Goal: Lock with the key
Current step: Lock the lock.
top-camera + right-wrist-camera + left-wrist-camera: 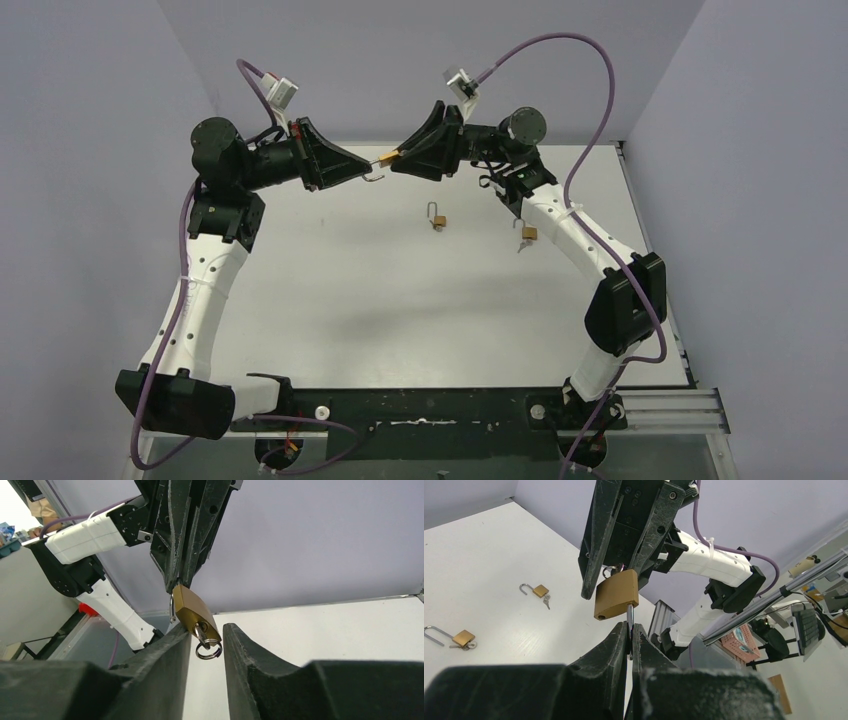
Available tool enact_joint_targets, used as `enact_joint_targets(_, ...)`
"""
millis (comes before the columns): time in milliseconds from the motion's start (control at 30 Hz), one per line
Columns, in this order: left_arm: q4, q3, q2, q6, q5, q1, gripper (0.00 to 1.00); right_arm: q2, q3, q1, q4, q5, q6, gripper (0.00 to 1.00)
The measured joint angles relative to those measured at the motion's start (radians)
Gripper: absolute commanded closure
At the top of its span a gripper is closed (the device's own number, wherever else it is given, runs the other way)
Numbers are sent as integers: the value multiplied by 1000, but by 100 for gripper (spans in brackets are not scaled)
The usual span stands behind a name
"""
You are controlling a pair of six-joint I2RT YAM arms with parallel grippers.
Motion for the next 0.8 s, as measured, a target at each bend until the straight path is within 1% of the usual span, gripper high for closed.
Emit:
enact_joint_targets(100,3,0,0,-5,3,2,100,0,0,0,12,1,17,48)
enact_joint_targets(167,3,0,0,-8,5,2,100,0,0,0,21,1,21,44)
enact_joint_targets(367,4,0,0,-10,6,2,100,0,0,0,34,1,28,46)
enact_joint_targets(467,4,0,0,-12,6,2,100,-1,0,0,37,1,32,49)
enact_joint_targets(567,4,0,0,-12,6,2,100,-1,0,0,41,0,36,55)
enact_joint_targets(633,4,0,0,-13,6,2,100,-3,0,0,40,0,38,62)
enact_joint_targets(667,4,0,0,-13,6,2,100,-5,0,0,41,1,40,67)
enact_joint_targets(700,4,0,0,-13,6,2,100,-7,0,1,41,1,40,74)
enact_joint_targets(733,4,0,0,-13,6,2,100,-9,0,2,42,1,42,84)
enact_joint_targets(767,4,0,0,-14,6,2,100,-11,0,2,46,-1,45,97)
enact_joint_targets(800,5,0,0,-14,3,2,100,-14,0,3,50,-1,46,100)
